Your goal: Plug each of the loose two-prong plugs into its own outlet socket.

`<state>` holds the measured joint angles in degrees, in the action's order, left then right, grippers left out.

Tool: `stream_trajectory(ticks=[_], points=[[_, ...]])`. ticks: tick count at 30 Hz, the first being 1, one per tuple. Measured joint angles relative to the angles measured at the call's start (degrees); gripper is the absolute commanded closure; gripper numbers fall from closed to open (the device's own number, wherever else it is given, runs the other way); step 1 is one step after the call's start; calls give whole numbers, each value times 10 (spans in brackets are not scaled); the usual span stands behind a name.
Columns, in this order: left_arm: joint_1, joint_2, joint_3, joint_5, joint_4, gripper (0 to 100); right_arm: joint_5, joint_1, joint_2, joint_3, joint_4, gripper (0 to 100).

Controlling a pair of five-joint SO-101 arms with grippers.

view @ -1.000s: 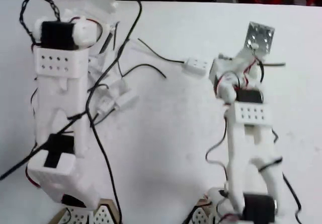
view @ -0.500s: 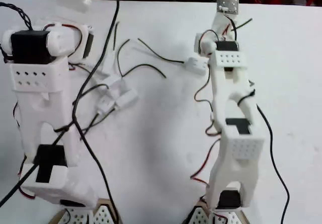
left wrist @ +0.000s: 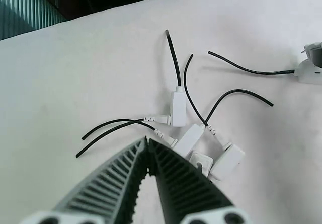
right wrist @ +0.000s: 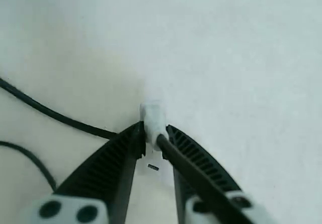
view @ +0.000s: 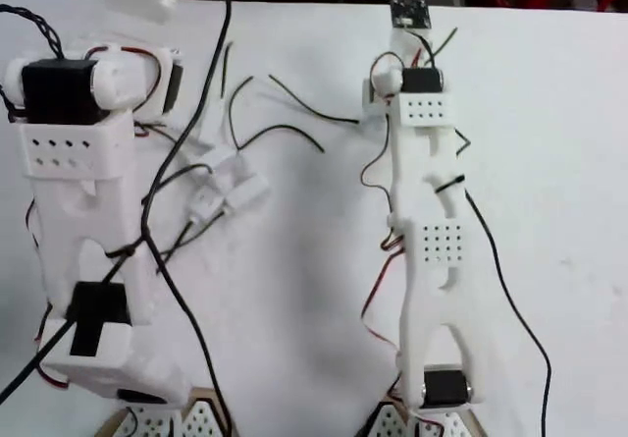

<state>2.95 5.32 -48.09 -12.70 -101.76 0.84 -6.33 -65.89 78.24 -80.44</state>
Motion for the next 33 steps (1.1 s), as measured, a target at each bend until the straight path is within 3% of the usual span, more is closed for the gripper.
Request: stream_trajectory(ticks=[7, 20, 26, 33], points=[[0, 0, 0, 0, 0, 976, -51, -15, -36, 101, -144, 981], [0, 0, 0, 0, 0, 976, -86, -3, -48, 91, -176, 982], [6, 0, 0, 0, 0, 976, -90, -1, 32, -48, -176, 982], [11, 0, 0, 0, 0, 976, -127, -38, 189, -328, -176, 982]])
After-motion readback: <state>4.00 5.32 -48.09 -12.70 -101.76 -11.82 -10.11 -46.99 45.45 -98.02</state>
